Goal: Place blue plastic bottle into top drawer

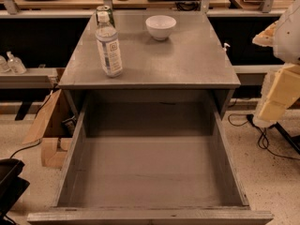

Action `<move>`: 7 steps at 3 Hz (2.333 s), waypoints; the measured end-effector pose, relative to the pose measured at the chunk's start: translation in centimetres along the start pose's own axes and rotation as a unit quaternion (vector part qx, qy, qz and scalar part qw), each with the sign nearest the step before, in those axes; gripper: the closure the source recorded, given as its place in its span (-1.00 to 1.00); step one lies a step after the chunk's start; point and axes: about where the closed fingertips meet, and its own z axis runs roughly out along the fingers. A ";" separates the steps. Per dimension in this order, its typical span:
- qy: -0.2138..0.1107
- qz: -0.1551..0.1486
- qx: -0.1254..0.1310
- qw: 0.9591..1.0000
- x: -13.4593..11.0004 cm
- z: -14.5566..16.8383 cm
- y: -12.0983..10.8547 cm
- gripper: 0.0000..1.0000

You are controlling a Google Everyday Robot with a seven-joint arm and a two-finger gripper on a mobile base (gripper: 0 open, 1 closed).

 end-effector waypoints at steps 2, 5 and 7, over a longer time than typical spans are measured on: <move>-0.021 0.002 0.012 1.000 -0.4 0.2 -0.9 -1.00; -0.300 0.010 0.079 0.951 -10.2 4.6 -15.2 -1.00; -0.436 0.063 0.089 0.893 -14.6 4.8 -18.2 -1.00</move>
Offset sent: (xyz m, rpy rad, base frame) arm 0.0086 0.0008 -0.0038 0.0422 -0.0281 -0.0095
